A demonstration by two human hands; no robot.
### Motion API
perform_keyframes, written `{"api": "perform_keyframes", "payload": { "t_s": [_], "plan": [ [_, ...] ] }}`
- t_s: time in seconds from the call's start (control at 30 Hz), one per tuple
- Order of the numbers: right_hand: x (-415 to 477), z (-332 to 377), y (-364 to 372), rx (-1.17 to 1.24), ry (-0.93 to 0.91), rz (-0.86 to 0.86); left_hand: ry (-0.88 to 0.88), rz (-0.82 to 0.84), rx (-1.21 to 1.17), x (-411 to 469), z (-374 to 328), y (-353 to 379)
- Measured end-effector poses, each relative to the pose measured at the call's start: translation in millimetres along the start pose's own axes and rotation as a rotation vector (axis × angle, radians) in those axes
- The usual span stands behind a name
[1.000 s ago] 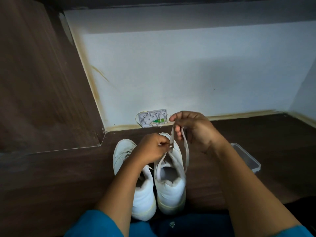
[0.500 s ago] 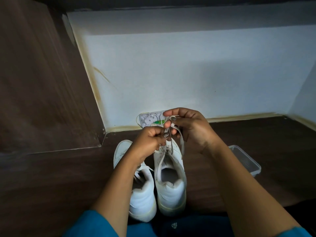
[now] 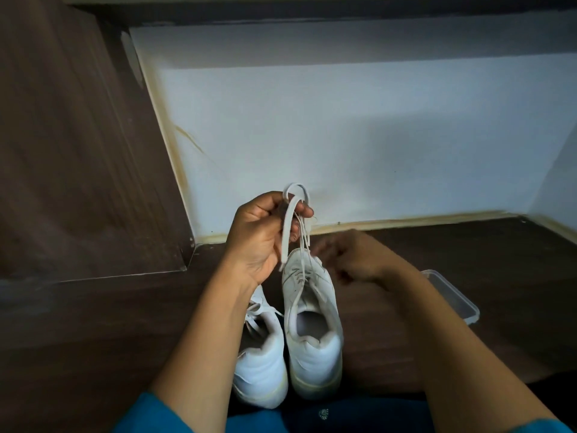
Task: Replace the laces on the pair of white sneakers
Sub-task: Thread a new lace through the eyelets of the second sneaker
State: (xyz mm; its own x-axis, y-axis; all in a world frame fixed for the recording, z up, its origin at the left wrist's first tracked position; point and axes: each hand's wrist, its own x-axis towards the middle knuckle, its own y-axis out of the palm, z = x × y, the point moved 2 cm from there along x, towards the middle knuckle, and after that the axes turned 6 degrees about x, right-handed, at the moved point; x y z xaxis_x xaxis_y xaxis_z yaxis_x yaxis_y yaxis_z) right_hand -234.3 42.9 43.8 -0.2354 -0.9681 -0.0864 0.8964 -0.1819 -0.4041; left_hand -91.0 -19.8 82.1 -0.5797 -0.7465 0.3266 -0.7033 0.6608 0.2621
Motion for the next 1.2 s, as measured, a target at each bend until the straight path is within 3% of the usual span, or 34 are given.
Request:
{"api": "perform_keyframes", "payload": {
  "t_s": [0.07,0.2,0.33,0.4,0.5,0.63,0.77,0.83,0.9,0.97,1.03,1.07,1.2],
  "plan": [
    [-2.1,-4.7,9.1,-0.144,-0.025,0.144,-0.014,-0.006,-0.021,-0.7,-1.7,1.1],
    [1.2,0.9,11.2,-0.189,-0.167,-0.004,-0.081,-0.032,0.036,-1.0,1.9,-4.9],
    [-6.0,18.3,5.1,0.124,-0.202,-0.149,-0.170,-0.009,0.300,0.1,11.3,-16.2],
    [-9.7,29.6,0.2,0.273,-0.226,-0.194,-0.254,0.178,0.458,-1.4,12.1,-22.4],
    [-9.8,38.9,-8.6,0.384,-0.271,-0.268,-0.437,0.648,0.557,-11.6,8.8,-25.7],
    [-9.6,46.0,-19.3,0.420,-0.293,-0.384,-0.498,0.664,0.579,-12.3,16.6,-30.6],
    [-13.6,52.8,-29.1,0.365,-0.228,-0.472,-0.586,1.100,0.450,-17.8,7.9,-29.7],
    [-15.3,55.2,-33.0,0.350,-0.226,-0.505,-0.629,1.206,0.490,-20.6,-0.6,-27.5],
    [-16.1,57.5,-32.7,0.354,-0.230,-0.475,-0.631,1.059,0.491,-19.8,-1.1,-23.2],
    [-15.2,58.0,-27.6,0.383,-0.224,-0.405,-0.550,0.671,0.577,-12.3,7.8,-24.0],
    [-14.0,57.3,-21.7,0.350,-0.240,-0.370,-0.445,0.331,0.834,-3.8,20.2,-29.1],
    [-13.1,56.3,-19.5,0.306,-0.257,-0.371,-0.435,0.278,0.994,-1.8,26.4,-30.5],
    [-10.0,49.3,-14.1,0.181,-0.226,-0.282,-0.507,0.424,1.343,-9.1,45.2,-22.2]
  ]
}}
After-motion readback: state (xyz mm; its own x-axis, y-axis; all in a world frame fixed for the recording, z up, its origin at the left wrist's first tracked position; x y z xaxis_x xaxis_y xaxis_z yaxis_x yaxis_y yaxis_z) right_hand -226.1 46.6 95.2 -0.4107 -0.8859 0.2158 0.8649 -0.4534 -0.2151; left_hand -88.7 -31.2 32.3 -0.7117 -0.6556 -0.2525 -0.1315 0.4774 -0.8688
